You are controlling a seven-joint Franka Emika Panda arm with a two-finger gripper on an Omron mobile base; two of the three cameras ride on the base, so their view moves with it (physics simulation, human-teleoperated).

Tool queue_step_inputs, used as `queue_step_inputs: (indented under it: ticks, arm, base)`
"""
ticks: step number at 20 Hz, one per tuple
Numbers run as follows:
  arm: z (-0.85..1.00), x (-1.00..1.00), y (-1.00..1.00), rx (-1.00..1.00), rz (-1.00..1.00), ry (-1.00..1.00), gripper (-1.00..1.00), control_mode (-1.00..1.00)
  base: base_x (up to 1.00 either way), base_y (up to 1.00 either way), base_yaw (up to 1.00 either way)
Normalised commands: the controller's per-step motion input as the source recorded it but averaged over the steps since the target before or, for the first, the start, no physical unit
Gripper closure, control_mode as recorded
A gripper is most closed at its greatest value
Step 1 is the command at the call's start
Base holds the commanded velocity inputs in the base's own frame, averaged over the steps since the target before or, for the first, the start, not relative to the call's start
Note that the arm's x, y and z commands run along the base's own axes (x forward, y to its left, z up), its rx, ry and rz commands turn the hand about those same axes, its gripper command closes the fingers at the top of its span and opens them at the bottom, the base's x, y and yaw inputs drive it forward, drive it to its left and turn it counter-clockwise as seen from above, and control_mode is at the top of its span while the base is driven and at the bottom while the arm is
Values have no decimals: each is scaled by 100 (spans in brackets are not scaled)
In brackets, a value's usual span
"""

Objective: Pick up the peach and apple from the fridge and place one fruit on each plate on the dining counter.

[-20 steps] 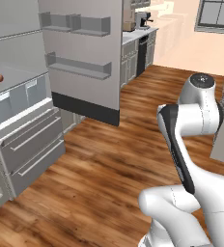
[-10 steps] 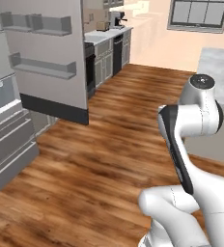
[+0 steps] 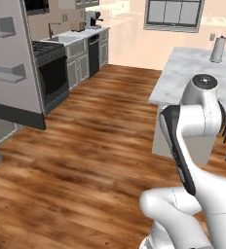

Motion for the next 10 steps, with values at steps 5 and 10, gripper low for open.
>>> queue_step_inputs:
  ticks: [5,10]
  arm:
    - [0,0,0,0,0,0,100,100]
    - [0,0,0,0,0,0,100,100]
  base:
    - [0,-100,-8]
    - [0,-100,-3]
